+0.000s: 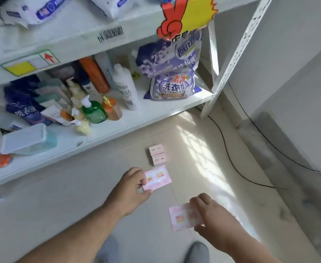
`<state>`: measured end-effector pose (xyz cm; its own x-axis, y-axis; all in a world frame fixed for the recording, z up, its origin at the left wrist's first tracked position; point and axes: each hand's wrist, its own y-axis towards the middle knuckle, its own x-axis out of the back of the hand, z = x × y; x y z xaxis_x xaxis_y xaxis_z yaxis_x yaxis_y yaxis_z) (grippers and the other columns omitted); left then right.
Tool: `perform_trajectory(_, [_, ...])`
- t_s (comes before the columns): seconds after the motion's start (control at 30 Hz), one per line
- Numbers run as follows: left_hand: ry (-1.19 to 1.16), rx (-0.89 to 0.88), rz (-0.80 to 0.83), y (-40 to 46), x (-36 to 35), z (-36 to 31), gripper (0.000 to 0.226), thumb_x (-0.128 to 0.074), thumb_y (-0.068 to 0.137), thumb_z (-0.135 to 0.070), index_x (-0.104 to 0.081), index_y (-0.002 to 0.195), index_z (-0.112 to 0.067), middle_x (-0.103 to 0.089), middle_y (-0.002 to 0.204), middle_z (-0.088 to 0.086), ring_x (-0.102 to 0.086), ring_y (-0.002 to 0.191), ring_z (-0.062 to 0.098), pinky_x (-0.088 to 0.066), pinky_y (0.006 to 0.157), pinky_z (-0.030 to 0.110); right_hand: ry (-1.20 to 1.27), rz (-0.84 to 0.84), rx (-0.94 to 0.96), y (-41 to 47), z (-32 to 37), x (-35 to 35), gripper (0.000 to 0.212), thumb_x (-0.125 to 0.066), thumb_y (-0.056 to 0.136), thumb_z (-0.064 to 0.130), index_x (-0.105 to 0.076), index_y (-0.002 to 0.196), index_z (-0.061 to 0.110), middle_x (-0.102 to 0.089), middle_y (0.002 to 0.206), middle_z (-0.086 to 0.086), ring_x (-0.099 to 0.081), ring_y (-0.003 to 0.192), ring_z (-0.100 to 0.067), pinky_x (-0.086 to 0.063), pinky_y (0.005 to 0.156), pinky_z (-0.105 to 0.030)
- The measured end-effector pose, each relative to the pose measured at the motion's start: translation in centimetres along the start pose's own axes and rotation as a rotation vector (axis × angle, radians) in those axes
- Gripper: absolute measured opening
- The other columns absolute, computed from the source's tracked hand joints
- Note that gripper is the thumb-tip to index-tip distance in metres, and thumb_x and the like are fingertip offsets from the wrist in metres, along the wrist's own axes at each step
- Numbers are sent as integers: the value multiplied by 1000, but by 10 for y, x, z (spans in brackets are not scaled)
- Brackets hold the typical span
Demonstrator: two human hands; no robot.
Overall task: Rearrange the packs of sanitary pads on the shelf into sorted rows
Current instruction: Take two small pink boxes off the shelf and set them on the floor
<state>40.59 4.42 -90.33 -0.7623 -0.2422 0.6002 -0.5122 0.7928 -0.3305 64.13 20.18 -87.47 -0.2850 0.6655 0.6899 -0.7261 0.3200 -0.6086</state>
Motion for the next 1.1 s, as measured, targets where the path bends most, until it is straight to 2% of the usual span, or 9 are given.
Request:
perform_trajectory(0.27, [58, -45, -25, 109, -141, 186, 29, -73, 75, -25, -45, 82, -29, -44, 103, -23, -53, 104, 15, -55, 83, 40, -3, -47, -16, 179, -79, -160, 50, -61, 89, 25, -42, 135, 28, -41, 130, 9, -52, 110, -16, -51, 80, -32])
perform_trajectory(0.43, [100, -97, -40, 162, -199, 248, 30, -75, 76, -19, -46, 83, -23, -51, 109, -11, -51, 106, 18, -53, 83, 40, 19, -84, 7, 257, -111, -224, 51, -60, 89, 24, -42, 137, 26, -42, 130, 6, -51, 112, -19, -52, 81, -37])
perform_trajectory(0.7, [126, -86, -73, 198, -244, 287, 24, -75, 81, -17, -53, 89, -18, -50, 114, -11, -53, 104, 16, -52, 86, 36, 42, -126, 23, 317, -140, -262, 48, -59, 89, 21, -43, 135, 24, -43, 125, 6, -51, 107, -19, -53, 78, -40])
perform_trajectory(0.77, [117, -66, -67, 202, -249, 291, 21, -76, 82, -15, -57, 92, -14, -51, 122, -8, -55, 105, 15, -50, 88, 25, 35, -127, 33, 326, -142, -266, 47, -59, 89, 21, -43, 133, 24, -43, 125, 6, -51, 107, -20, -53, 77, -40])
perform_trajectory(0.83, [130, -32, -60, 204, -251, 291, 20, -76, 84, -16, -61, 97, -11, -50, 130, -8, -54, 106, 11, -37, 85, 4, 33, -135, 38, 332, -141, -268, 47, -59, 88, 18, -44, 133, 24, -44, 124, 6, -51, 106, -20, -53, 77, -40])
perform_trajectory(0.9, [127, -9, -59, 202, -251, 293, 21, -76, 84, -15, -65, 101, -9, -47, 138, -9, -49, 108, 3, -27, 84, -6, 49, -151, 40, 335, -140, -268, 52, -60, 87, 16, -43, 135, 23, -43, 127, 6, -51, 109, -21, -53, 79, -40])
perform_trajectory(1.0, [140, -24, -122, 196, -250, 294, 17, -75, 85, -18, -67, 99, -10, -48, 137, -8, -47, 117, 3, -27, 91, -1, 76, -153, 20, 332, -139, -267, 69, -62, 88, 18, -31, 149, 23, -37, 143, 7, -47, 122, -20, -52, 90, -37])
perform_trajectory(1.07, [101, 25, -216, 193, -252, 293, 9, -71, 88, -18, -65, 93, -12, -54, 119, -8, -55, 108, 9, -36, 89, 9, 87, -190, -3, 324, -137, -270, 75, -63, 87, 27, -28, 153, 20, -37, 148, 5, -46, 127, -20, -49, 96, -35])
perform_trajectory(1.1, [40, 113, -252, 193, -253, 290, 9, -69, 89, -20, -63, 92, -14, -55, 109, -9, -59, 100, 9, -42, 85, 14, 105, -226, -25, 321, -136, -272, 74, -63, 86, 34, -31, 152, 18, -40, 147, 4, -47, 126, -20, -48, 97, -34])
